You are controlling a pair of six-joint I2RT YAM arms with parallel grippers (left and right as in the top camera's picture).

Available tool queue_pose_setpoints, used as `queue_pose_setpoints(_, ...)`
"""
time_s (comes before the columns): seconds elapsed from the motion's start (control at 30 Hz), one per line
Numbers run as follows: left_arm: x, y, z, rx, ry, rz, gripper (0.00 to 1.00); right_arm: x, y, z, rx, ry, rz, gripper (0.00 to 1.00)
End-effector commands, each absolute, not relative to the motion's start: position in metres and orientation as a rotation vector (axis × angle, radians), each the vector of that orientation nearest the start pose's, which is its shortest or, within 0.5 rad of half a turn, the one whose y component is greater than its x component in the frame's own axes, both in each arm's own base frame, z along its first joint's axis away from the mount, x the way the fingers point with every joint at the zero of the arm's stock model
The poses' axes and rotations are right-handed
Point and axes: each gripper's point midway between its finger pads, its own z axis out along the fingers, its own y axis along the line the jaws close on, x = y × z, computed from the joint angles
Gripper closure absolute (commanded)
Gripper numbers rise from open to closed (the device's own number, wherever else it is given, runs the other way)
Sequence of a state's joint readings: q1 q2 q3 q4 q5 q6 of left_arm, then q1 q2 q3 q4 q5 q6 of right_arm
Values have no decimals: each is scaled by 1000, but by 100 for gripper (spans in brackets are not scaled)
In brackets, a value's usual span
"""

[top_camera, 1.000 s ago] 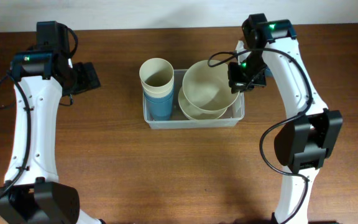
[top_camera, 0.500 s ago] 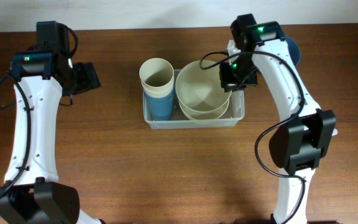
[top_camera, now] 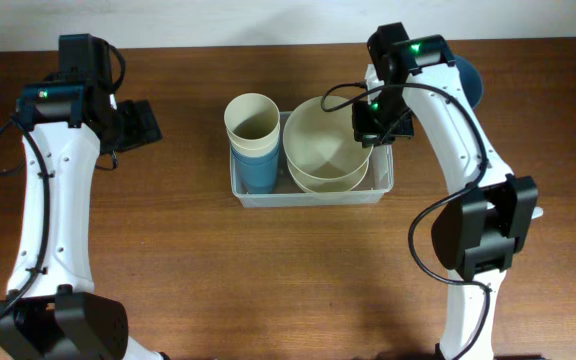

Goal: Pack container
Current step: 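Lower the cream bowl onto the bowl in the container and release, then move the right gripper to the blue bowl at the back right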

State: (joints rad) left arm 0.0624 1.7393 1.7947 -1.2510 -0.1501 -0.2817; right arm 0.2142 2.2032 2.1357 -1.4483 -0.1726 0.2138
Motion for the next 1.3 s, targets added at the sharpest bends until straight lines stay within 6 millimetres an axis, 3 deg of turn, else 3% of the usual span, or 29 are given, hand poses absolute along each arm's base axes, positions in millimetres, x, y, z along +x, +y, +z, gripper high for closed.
queue_pose_setpoints(0.0,391,53,217,-530,2705,154,0,423,122,110,6,3144,267,96)
queue_pose_setpoints(0.43,391,53,217,-530,2705,154,0,427,122,90,7,3174,258,95)
queue_pose_setpoints(0.67,391,53,217,-530,2705,154,0,427,122,87,8,3180,257,79)
queue_pose_setpoints(0.9,391,53,217,-530,2705,154,0,428,116,87,30,3178,259,76)
queue_pose_setpoints(1.13,391,53,217,-530,2705,154,0,430,106,99,68,3175,265,76)
queue_pose_setpoints(1.27,391,53,217,-530,2705,154,0,437,102,121,86,3134,286,76)
